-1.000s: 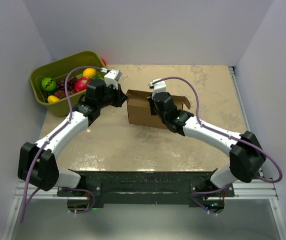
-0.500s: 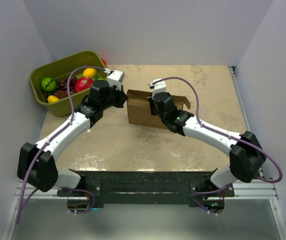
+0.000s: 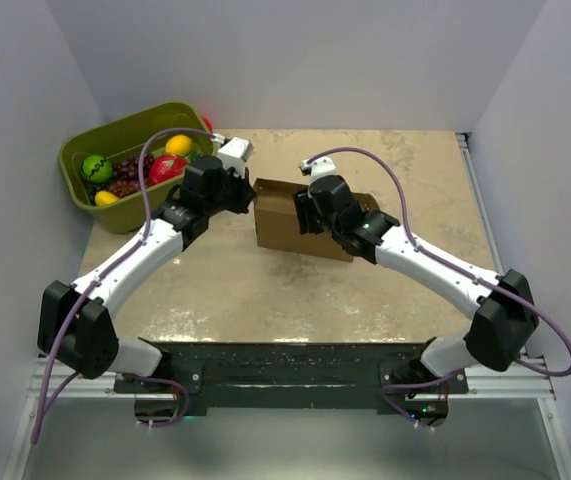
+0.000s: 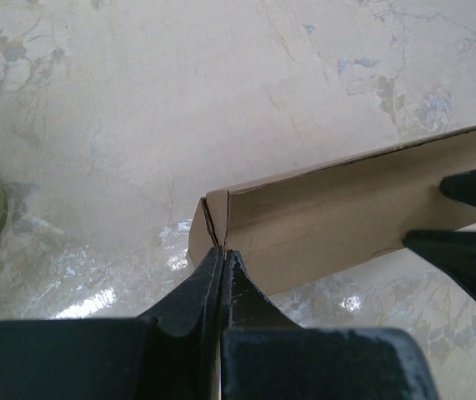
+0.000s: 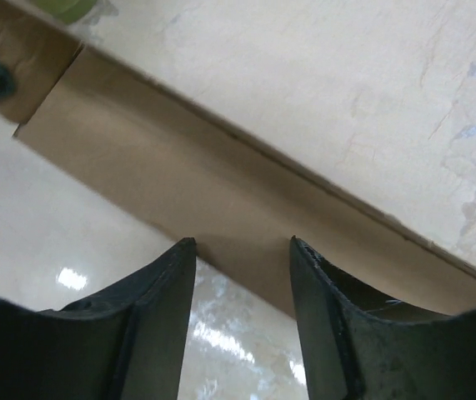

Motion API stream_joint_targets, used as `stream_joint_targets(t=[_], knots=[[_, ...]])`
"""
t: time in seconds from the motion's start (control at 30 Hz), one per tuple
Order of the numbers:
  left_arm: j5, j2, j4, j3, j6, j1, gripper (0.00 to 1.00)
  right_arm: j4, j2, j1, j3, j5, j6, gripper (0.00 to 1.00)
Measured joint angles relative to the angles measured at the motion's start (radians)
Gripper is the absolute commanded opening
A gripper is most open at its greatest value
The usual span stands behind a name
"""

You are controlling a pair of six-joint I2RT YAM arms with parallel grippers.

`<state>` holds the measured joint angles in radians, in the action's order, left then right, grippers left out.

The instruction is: Fold the paper box

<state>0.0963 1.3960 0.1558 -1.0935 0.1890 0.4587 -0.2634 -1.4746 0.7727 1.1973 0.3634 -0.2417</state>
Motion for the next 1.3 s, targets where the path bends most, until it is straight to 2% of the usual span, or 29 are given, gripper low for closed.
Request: stream_joint_targets(t=[0.13,0.3,0.47,0.63,1.13,1.17,1.3], knots=[[-0.004,0.017,0.016,-0.023,-0.001,0.001,0.00,-0.130,0.055,0.002,0.014,-0.062,-0.008,0.66],[-0.005,0.026,0.018,-0.032,-0.008,0.001,0.00,-0.309,0.149,-0.018,0.053,-0.060,-0.011,0.70],[-0.004,0.026,0.018,-0.032,-0.016,0.001,0.00,-0.395,0.243,-0.181,0.067,-0.041,0.002,0.76],[-0.003,0.027,0.017,-0.032,-0.017,0.001,0.00,-0.417,0.263,-0.288,0.067,-0.006,0.027,0.76],[-0.003,0.027,0.017,-0.032,-0.018,0.001,0.00,-0.392,0.185,-0.336,0.039,-0.006,0.064,0.48],[-0.003,0.027,0.017,-0.032,-0.018,0.001,0.00,-0.391,0.185,-0.339,0.038,-0.006,0.067,0.42],[-0.003,0.027,0.017,-0.032,-0.019,0.001,0.00,-0.379,0.179,-0.351,0.037,-0.019,0.071,0.29]])
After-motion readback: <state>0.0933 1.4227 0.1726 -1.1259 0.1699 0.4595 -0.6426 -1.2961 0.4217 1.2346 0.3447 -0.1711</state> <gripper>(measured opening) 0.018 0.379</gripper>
